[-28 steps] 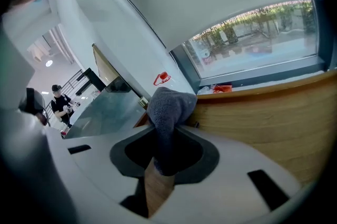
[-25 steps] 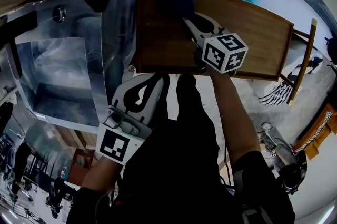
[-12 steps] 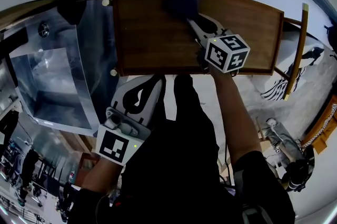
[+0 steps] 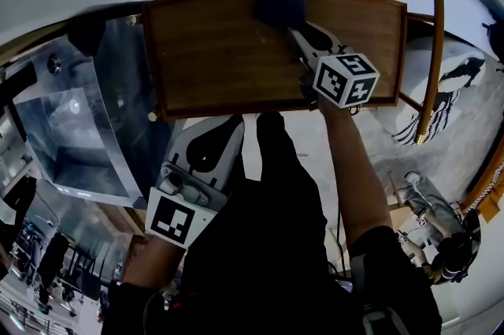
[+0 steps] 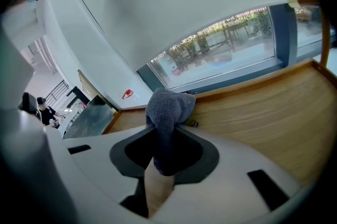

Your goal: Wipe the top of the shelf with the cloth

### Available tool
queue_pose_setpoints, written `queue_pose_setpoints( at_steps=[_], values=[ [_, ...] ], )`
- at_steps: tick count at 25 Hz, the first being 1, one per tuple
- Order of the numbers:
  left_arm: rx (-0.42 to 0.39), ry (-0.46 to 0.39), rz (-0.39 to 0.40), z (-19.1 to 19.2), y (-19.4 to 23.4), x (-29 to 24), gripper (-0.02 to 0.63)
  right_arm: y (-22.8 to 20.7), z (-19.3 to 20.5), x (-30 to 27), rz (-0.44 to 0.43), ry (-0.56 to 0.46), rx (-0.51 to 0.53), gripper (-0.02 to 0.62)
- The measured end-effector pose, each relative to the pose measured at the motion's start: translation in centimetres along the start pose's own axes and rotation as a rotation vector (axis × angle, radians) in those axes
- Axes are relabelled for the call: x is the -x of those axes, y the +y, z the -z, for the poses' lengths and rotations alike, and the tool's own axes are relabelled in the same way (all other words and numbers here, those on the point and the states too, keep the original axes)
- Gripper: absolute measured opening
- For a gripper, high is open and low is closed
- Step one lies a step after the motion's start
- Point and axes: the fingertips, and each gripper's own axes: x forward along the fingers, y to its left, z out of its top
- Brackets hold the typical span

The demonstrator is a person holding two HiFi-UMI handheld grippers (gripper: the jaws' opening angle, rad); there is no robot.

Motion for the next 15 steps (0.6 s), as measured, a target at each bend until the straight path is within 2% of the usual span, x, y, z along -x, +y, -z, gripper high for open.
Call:
queue_pose_setpoints(
  at_steps=[15],
  values=[
    [-0.025, 0.041, 0.058, 0.6, -4.3, -4.5, 0.02, -7.2, -1.0, 5.4, 0.093, -0.056, -0.054, 0.083]
  ],
)
